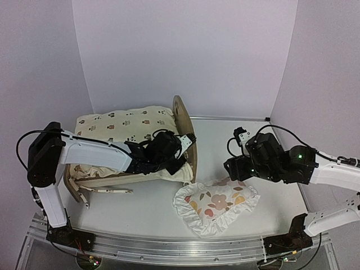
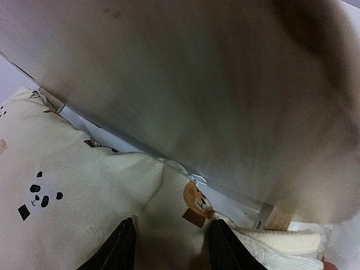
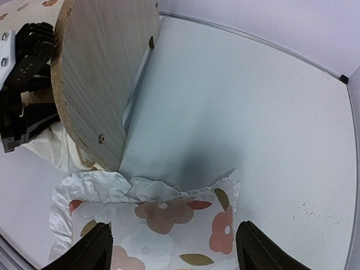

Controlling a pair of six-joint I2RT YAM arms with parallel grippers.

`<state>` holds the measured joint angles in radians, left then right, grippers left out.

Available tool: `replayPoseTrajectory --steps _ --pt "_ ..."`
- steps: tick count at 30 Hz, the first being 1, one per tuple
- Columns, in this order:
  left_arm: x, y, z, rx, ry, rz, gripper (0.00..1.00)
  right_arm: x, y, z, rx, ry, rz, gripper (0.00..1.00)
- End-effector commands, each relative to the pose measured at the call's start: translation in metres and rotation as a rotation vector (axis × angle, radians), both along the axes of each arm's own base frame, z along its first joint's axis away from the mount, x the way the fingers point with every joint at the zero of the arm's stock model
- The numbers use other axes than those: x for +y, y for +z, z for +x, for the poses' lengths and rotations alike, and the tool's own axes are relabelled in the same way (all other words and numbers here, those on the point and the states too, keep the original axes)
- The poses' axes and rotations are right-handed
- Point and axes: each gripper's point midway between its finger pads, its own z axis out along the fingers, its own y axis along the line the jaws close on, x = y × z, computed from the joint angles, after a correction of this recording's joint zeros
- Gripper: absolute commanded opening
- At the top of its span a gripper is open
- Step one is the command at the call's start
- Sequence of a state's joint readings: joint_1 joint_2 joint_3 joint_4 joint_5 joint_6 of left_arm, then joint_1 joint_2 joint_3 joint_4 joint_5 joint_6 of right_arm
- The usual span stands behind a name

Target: Set up the pet bed

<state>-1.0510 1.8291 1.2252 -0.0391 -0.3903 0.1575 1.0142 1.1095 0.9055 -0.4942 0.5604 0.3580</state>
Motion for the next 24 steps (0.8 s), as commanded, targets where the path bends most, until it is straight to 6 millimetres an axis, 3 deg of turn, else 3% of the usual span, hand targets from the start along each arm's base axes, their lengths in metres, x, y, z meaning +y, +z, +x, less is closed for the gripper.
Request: replayPoseTrajectory --steps 1,4,5,9,15,24 --pt "0.014 -0.005 0.018 -0.055 0.112 0.084 0.36 0.004 -0.003 -0.004 0.030 0.010 0.038 0.76" --pt "0.017 0.009 0.016 -0.074 0.121 0.022 0.05 0.009 -0.006 -0.008 0.057 0.038 0.050 0.74" --pt "0.019 0.019 0.015 -0.090 0.127 -0.022 0.01 0.014 -0.007 -0.010 0.070 0.059 0.058 0.73" --pt "0.024 0.064 0.006 -0.112 0.121 -0.182 0.00 0.040 -0.014 -0.019 0.131 0.185 0.065 0.67" --pt "0.043 0.115 -0.004 -0.120 0.159 -0.318 0.00 0.092 -0.013 -0.039 0.155 0.431 0.141 0.59" --pt "0.062 0.142 -0.017 -0.090 0.171 -0.374 0.00 0.142 -0.023 -0.033 0.102 0.587 0.184 0.51"
